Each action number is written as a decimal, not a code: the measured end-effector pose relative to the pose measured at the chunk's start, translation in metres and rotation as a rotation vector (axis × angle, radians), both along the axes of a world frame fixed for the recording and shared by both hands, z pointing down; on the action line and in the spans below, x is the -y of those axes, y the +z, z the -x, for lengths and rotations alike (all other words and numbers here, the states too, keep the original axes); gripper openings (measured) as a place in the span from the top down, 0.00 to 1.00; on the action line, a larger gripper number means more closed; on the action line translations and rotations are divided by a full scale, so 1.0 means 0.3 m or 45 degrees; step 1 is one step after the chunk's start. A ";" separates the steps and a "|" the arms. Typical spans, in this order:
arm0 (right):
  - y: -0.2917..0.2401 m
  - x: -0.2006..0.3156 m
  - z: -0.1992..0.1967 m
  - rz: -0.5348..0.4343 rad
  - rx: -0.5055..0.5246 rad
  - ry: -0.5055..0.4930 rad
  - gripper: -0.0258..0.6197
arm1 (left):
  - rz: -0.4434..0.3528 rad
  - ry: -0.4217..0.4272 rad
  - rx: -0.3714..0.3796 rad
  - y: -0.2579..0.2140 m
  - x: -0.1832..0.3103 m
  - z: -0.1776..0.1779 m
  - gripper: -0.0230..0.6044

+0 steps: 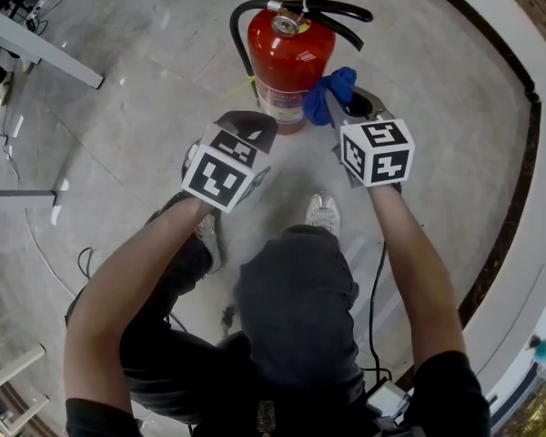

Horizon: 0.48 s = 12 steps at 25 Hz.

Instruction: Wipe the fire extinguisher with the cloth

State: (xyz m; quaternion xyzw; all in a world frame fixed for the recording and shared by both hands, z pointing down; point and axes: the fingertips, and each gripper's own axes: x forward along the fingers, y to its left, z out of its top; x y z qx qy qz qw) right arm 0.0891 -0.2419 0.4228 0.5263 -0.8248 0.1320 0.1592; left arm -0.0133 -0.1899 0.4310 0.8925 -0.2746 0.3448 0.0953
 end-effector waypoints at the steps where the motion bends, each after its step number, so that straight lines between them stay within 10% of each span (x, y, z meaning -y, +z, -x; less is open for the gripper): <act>1: 0.014 0.015 -0.016 0.007 0.003 0.013 0.87 | 0.006 0.002 0.001 0.009 0.000 -0.007 0.95; 12: 0.267 0.058 -0.048 0.175 -0.062 0.004 0.87 | 0.095 -0.044 0.008 0.123 0.001 0.012 0.95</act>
